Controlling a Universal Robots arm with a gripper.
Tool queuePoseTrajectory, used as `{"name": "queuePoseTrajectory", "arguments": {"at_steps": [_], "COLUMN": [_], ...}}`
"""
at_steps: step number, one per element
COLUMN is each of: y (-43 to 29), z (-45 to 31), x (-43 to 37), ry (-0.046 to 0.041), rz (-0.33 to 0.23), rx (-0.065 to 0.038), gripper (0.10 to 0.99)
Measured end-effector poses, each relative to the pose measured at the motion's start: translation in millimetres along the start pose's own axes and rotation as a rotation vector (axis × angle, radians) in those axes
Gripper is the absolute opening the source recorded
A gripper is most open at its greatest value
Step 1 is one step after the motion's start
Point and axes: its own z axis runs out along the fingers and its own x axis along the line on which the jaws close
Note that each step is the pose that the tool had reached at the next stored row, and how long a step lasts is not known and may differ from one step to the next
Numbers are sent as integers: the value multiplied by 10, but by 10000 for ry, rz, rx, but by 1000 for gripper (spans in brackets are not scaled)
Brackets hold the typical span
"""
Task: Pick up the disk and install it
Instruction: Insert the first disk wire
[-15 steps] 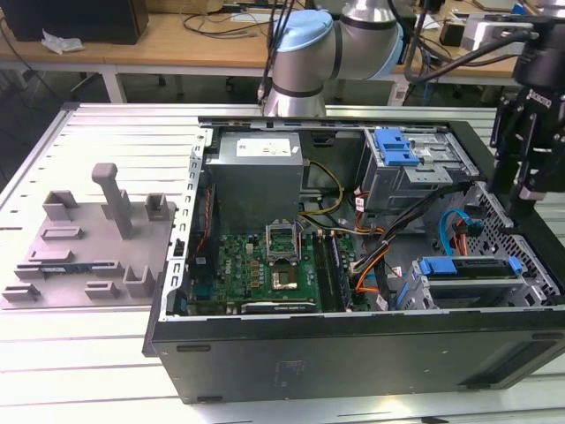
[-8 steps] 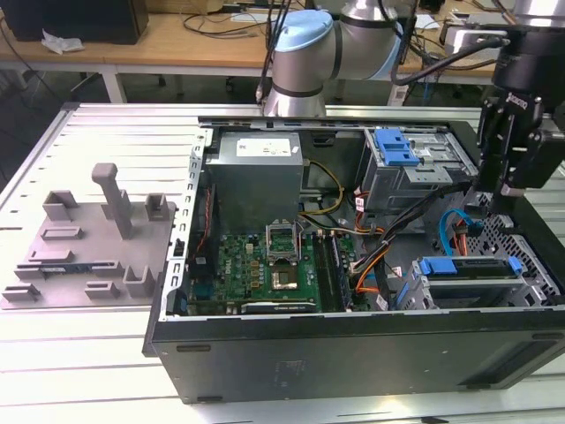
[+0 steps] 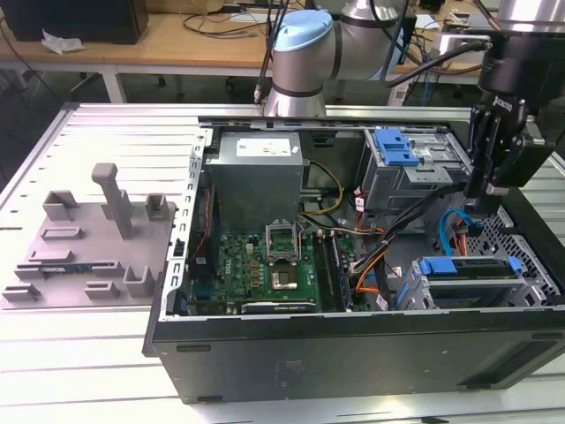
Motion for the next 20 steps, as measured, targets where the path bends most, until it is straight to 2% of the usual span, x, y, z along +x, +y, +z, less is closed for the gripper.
{"name": "queuePoseTrajectory", "arguments": {"at_steps": [2, 5, 6, 7, 9, 15, 16, 18, 19, 20], "y": [3, 6, -2, -20, -33, -18, -15, -8, -8, -7], "z": [24, 43, 43, 44, 53, 84, 80, 71, 72, 74], "x": [-12, -79, -93, -120, -141, -217, -230, -260, -264, -266], "ry": [25, 41, 86, 198, 325, 519, 580, 951, 1029, 1067], "rz": [-15, -20, -25, -30, -39, -51, -50, -45, -44, -41], "rx": [-48, -59, -63, -61, -65, -69, -56, 21, 37, 44], "gripper": [412, 412, 412, 412, 412, 412, 412, 392, 392, 325]}}
